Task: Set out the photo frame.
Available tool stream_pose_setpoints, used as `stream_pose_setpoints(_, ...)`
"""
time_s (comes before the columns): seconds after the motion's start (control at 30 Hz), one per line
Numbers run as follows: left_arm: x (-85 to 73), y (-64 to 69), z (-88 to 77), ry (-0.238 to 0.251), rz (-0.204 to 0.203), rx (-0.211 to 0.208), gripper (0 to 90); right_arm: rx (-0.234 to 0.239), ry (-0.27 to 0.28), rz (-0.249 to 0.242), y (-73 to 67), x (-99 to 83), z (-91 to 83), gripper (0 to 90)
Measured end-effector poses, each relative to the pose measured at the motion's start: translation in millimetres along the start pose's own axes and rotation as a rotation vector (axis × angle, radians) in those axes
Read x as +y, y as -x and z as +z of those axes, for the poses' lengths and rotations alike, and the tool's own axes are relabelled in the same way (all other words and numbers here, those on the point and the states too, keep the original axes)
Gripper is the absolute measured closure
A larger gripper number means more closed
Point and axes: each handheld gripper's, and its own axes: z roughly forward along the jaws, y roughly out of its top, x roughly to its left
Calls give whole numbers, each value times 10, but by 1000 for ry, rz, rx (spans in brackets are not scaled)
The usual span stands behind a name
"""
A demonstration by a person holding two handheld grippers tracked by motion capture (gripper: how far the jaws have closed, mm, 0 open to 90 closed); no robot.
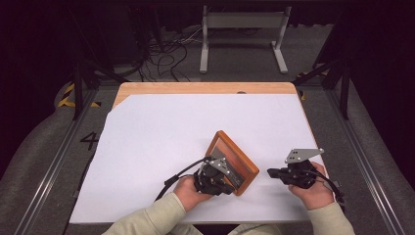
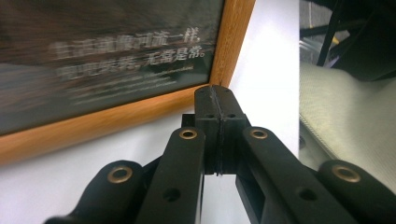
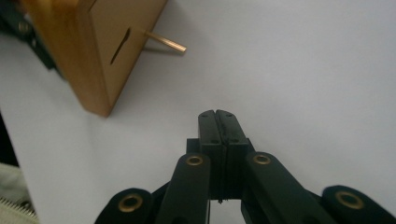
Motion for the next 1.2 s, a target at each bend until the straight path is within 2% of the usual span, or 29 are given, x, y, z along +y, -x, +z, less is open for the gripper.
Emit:
stream_pose_setpoints(0.03,-36,-26,-110,19,-8,13,895,20,-12,-8,-51,-35,20,900)
stream_pose_setpoints(0.07,-36,-26,-110,19,-8,13,895,20,-12,-8,-51,-35,20,900)
stream_pose_setpoints(0.2,-127,-113,-376,73,-42,55,894,77,-28,-31,-201,-92,80,900)
stream_pose_setpoints(0.23,-127,-113,-376,73,-42,55,893,77,-28,-31,-201,-92,80,900)
stream_pose_setpoints(0.33,-190,-183,-534,107,-70,86,892,121,-26,-54,-337,-62,141,900)
stream_pose_setpoints(0.4,-212,-199,-578,114,-79,95,892,128,-25,-59,-361,-54,153,900)
stream_pose_setpoints(0.67,-370,-308,-825,152,-115,157,882,206,-22,-110,-630,6,307,900)
stream_pose_setpoints(0.87,-462,-388,-958,182,-161,187,880,210,-20,-132,-723,27,389,900)
stream_pose_setpoints(1.03,-484,-416,-981,187,-170,192,880,213,-25,-143,-790,31,477,900)
stream_pose_setpoints(1.2,-492,-430,-986,190,-178,196,878,189,-27,-151,-827,35,535,900)
